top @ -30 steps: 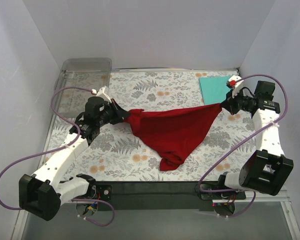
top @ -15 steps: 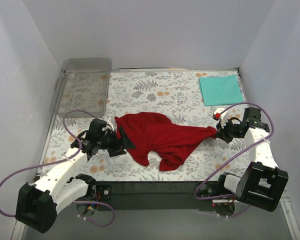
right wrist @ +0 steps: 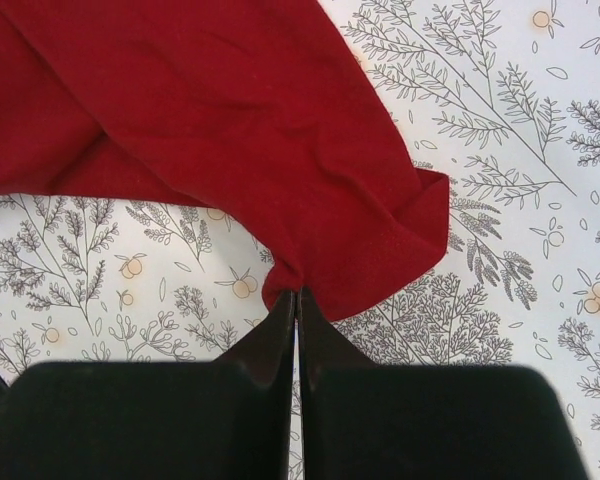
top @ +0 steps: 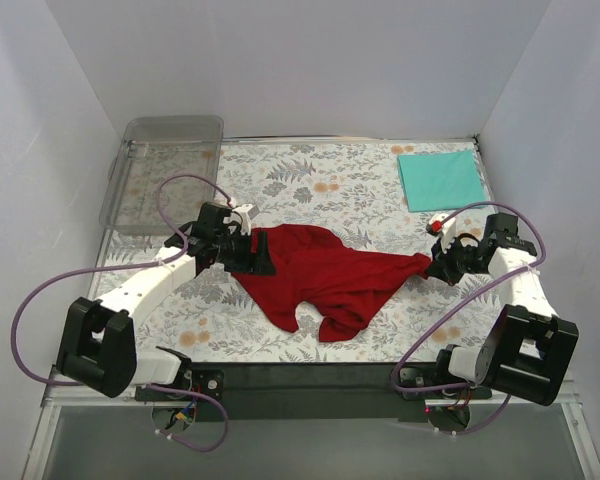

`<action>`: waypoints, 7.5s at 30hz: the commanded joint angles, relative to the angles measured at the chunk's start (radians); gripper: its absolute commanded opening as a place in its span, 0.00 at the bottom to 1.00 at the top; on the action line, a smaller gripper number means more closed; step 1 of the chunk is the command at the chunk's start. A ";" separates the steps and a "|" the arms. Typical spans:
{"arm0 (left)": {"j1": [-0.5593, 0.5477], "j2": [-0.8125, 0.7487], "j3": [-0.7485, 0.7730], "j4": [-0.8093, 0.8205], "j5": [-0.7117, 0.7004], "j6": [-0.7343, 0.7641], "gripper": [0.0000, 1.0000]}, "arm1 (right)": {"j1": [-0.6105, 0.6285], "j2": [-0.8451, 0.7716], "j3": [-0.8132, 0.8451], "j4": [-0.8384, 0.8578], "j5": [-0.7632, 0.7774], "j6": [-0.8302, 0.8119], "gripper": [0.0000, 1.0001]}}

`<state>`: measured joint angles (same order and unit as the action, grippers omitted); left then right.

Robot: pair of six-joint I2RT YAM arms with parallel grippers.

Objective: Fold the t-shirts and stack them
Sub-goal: Flatten the tshirt out

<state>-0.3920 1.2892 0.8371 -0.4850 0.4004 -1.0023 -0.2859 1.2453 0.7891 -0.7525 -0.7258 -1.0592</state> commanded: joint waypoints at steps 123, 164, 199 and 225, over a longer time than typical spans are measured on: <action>-0.134 0.108 -0.118 0.401 0.129 0.696 0.28 | 0.037 0.121 0.099 -0.013 -0.093 0.054 0.01; -0.137 -0.283 -0.076 0.448 -0.043 0.582 0.00 | 0.037 0.019 0.215 -0.074 -0.052 0.053 0.01; -0.133 -0.637 0.456 1.039 -0.402 0.424 0.00 | 0.028 -0.170 1.556 0.157 0.497 0.601 0.01; -0.119 -0.229 0.300 1.036 -0.620 0.417 0.00 | 0.028 -0.150 0.678 0.392 0.167 0.597 0.01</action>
<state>-0.5232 1.0340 1.1709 0.5388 -0.1642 -0.5678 -0.2550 1.0985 1.5448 -0.4831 -0.4644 -0.4725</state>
